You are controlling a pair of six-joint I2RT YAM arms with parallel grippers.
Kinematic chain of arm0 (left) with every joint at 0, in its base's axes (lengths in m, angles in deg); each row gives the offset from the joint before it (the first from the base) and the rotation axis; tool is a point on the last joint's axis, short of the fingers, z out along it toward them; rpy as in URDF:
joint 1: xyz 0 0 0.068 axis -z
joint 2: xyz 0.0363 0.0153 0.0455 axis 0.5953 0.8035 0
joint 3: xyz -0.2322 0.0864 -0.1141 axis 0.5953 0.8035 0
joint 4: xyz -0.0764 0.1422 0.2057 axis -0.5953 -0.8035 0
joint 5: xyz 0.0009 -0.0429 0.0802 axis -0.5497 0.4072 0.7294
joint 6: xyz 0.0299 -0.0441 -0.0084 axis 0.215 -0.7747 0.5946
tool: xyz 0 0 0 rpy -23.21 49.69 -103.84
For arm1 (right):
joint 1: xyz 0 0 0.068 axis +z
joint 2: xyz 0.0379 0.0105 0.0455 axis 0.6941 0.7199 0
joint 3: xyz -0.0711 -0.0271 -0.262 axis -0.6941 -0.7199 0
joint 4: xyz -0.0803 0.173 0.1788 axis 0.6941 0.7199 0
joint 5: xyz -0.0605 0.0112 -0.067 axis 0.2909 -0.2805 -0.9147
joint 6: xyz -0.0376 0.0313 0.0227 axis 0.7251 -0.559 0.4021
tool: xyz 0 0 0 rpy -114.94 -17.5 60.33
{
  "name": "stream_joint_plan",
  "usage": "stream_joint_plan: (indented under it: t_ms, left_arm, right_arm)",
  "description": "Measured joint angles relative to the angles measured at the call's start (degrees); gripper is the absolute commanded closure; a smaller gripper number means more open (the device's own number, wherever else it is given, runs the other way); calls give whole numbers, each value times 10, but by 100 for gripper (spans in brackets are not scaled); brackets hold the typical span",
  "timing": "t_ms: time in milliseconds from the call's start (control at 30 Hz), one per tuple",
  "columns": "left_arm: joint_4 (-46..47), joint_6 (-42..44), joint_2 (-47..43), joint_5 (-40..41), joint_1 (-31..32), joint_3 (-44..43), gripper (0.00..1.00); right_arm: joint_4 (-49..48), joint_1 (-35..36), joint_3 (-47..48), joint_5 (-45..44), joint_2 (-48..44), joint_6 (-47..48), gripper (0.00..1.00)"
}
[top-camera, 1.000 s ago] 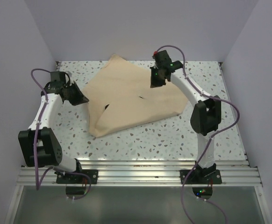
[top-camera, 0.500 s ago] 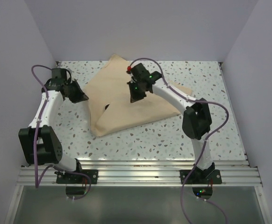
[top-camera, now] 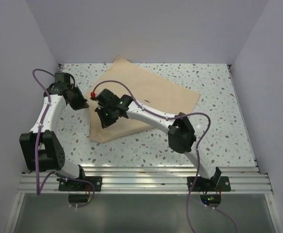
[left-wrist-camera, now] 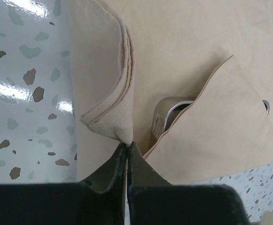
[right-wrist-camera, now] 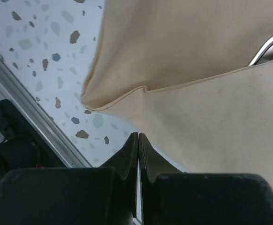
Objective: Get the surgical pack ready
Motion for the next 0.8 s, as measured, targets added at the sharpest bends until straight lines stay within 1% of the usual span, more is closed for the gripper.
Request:
stream_joint_plan:
  t_ms: [200, 467, 800]
  left_arm:
    - [-2, 0, -6, 10, 0, 10, 100]
    - [-1, -2, -25, 8, 0, 24, 100]
    - [-2, -8, -44, -19, 0, 42, 100]
  right_arm:
    - [0, 11, 3, -38, 43, -3, 100]
    - [0, 25, 35, -67, 83, -6, 100]
    - [2, 31, 53, -101, 130, -14, 100]
